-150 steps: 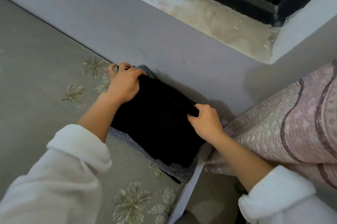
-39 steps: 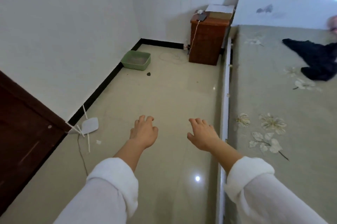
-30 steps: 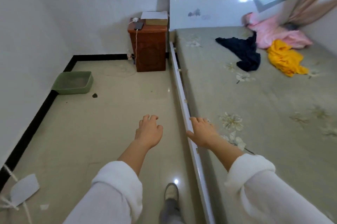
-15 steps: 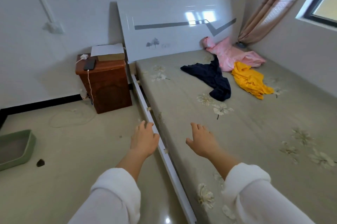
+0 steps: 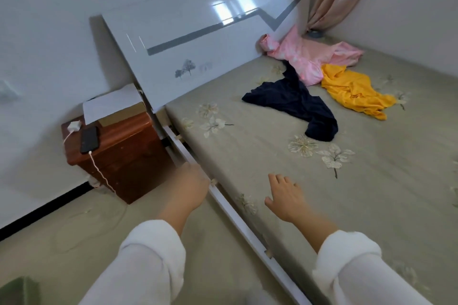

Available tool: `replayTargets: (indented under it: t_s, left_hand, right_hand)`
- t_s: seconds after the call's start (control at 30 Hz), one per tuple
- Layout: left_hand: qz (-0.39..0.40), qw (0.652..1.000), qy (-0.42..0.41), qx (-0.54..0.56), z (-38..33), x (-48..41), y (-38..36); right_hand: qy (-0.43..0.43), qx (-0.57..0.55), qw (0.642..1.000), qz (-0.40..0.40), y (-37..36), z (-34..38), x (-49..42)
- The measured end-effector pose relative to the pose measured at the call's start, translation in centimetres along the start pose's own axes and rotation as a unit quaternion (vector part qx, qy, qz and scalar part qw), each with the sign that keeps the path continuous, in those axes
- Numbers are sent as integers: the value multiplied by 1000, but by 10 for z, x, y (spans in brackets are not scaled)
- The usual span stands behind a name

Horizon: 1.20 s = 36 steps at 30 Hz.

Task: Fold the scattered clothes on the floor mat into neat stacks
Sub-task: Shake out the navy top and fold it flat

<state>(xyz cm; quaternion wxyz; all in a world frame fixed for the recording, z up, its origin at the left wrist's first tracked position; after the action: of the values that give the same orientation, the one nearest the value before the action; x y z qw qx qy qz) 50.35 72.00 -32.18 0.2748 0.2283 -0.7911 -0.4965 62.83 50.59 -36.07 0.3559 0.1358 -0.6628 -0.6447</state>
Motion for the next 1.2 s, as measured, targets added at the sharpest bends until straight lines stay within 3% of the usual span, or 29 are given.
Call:
replayTargets:
  t_s: [0.3, 0.63, 0.93, 1.1, 1.2]
  left_hand:
    - [135, 983, -120, -22, -80, -196, -65]
    - [261, 945, -182, -77, -152, -409, -176]
    - [312, 922, -161, -163, -143, -511, -262]
    - [314, 921, -161, -167, -135, -531, -277]
    - [308, 915, -171, -196, -137, -533, -279]
  right_hand:
    - [-137, -63, 988, 22, 0, -76, -155]
    - [-311, -131, 939, 63, -39, -206, -317]
    - [-381, -96, 919, 37, -85, -296, -399]
    - [-426, -195, 883, 6, -100, -321, -436]
    - [-445, -183, 876, -22, -102, -317, -449]
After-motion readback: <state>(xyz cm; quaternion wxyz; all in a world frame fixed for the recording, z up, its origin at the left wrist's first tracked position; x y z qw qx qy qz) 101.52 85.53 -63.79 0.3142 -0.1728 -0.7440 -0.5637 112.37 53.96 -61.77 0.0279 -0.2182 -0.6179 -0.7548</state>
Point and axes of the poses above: each hand's wrist, its own x-axis away from the middle knuckle, its own y-axis out of the back of the hand, z = x × y, the point moved 2 cm from there along -x, towards the middle knuckle, and after that the axes turned 5 degrees about x, right-handed, at the moved point
